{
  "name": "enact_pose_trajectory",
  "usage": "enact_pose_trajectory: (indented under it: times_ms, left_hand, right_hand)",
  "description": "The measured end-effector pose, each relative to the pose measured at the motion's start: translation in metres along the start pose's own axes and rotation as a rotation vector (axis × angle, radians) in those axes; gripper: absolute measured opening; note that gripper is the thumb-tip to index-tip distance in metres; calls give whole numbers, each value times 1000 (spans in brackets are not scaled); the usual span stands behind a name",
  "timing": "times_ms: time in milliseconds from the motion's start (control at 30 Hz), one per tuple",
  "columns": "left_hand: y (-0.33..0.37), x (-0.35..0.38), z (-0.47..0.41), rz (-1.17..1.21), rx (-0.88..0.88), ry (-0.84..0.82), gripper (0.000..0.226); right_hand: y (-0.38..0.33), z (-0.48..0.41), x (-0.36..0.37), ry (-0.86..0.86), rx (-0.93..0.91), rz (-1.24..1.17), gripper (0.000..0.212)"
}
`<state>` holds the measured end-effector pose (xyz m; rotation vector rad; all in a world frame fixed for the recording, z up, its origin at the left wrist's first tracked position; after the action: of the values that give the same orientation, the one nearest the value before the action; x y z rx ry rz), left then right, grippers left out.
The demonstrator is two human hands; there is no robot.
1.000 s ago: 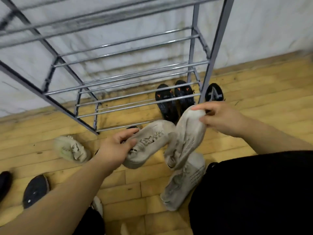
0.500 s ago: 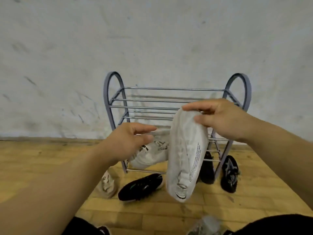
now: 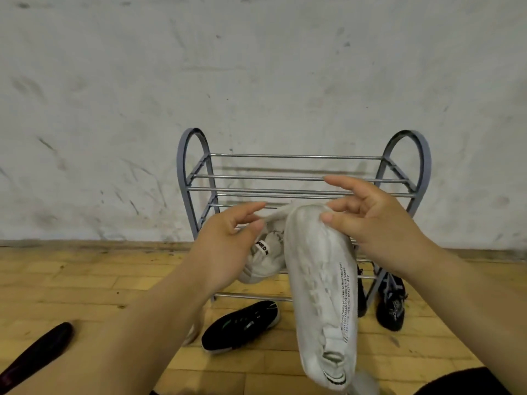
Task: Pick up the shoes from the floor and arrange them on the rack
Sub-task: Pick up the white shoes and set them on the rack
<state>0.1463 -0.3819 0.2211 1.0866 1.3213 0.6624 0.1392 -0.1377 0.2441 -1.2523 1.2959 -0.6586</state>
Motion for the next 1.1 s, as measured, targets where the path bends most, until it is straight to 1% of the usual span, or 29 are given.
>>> enact_pose_trajectory:
  times_ms: [100, 267, 400, 667, 867, 1000, 1100]
  left_hand:
    - [9, -3, -1, 40, 63, 31, 34]
    - [19, 0, 0, 101, 154, -26, 34]
    - [18, 3, -5, 144, 154, 9, 31]
    - [18, 8, -13, 196, 166, 43, 44]
    - [21, 10, -11, 155, 187, 20, 49]
    - [23, 14, -8, 164, 235, -1, 41]
    - [23, 17, -9, 169, 223, 8, 40]
  right_hand:
    - [-2, -6, 3, 49, -22, -23, 46]
    - [-6, -13, 5, 63, -32, -98, 31]
    - [-6, -18, 3, 88, -13, -119, 34]
    - [-13, -18, 7, 16, -20, -157, 29]
    - [-12, -19, 8, 48, -16, -152, 30]
    - [-10, -19, 7, 58, -37, -150, 32]
    - [-8, -20, 10, 48, -67, -151, 31]
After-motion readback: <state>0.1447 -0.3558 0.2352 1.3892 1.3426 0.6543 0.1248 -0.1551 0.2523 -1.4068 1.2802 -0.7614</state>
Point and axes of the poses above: each hand's wrist, its own z-axis away from the middle knuckle, its own x-axis out of the palm, y = z × x, the point moved 2 cm from there along -z, towards the middle knuckle, and after that the axes turned 12 degrees about -y, right-handed, at the moved point
